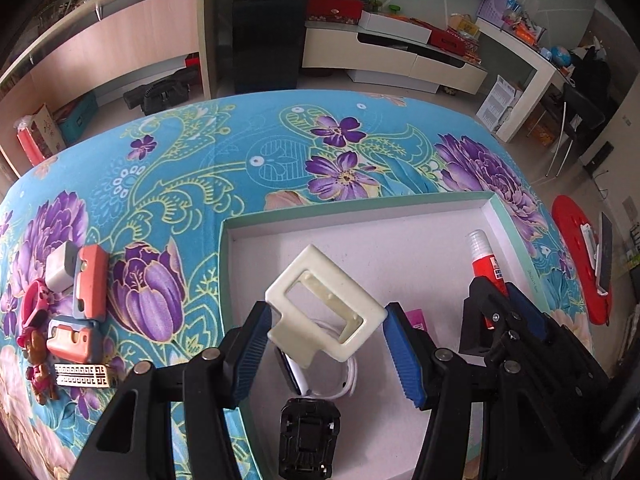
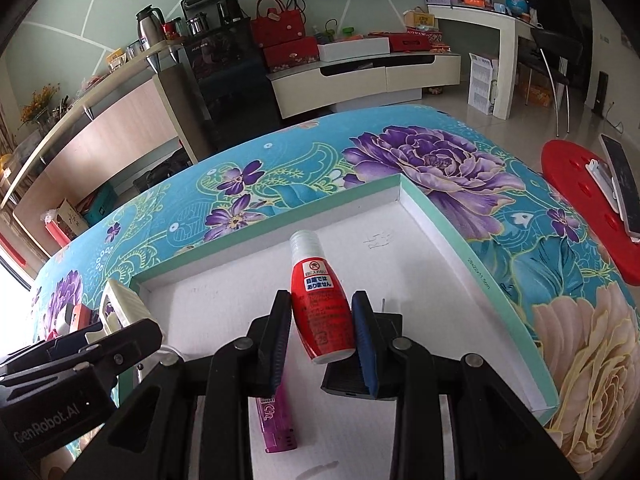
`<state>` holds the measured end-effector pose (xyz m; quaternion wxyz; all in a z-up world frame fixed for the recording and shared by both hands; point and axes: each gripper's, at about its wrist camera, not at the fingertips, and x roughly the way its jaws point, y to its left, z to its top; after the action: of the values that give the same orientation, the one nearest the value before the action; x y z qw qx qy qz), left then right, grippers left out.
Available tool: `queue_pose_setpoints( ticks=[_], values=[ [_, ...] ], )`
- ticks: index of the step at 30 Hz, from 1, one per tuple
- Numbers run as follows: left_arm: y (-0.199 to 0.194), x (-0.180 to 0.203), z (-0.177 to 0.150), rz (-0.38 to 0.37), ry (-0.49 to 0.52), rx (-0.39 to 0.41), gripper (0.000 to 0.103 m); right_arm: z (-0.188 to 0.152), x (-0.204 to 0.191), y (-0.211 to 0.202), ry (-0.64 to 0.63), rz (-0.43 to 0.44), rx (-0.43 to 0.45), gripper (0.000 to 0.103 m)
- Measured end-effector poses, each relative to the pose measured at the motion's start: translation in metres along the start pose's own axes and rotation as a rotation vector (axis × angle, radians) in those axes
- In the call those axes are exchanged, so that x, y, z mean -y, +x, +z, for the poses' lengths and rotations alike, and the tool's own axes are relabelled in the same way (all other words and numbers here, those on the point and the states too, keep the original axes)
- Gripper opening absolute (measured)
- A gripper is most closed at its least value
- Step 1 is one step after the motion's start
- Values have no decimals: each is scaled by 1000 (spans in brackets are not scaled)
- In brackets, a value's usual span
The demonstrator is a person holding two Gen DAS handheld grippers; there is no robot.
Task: Organize rigid objects
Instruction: 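Lower the glue bottle and bracket into the tray and open both tools, then withdraw both open tools from the tray back toward the item pile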
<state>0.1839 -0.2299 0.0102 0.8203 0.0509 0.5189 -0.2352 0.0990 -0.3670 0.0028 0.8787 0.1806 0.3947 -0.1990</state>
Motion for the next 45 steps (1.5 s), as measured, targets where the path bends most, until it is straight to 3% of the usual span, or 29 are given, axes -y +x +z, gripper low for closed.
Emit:
queue_pose_setpoints(
  ticks=[16,26,31,37,40,43,45],
  values=[
    [-1,-4,-5,37,9,9,62,-2,-6,2,-35,-5,-13,32],
    [-18,-20,-6,63,-43,46,71,-1,-7,0,-44,-20,-6,33],
    [-27,-31,-7,89,-81,70,78,-1,-9,0,-53,-24,-5,55],
    [-37,-46,-9,117,-128,100,103,-1,-8,-2,-61,-44,-7,73],
    [-37,-53,-11,148,-148,94,103,-1,-8,-1,-61,-41,-11,73],
    [-36,-61,-13,160,-172,89,103,-1,-10,1,-73,-40,-18,85],
    [-35,-66,-15,174,-186,85,103,-1,-12,1,-80,-36,-18,86]
  ],
)
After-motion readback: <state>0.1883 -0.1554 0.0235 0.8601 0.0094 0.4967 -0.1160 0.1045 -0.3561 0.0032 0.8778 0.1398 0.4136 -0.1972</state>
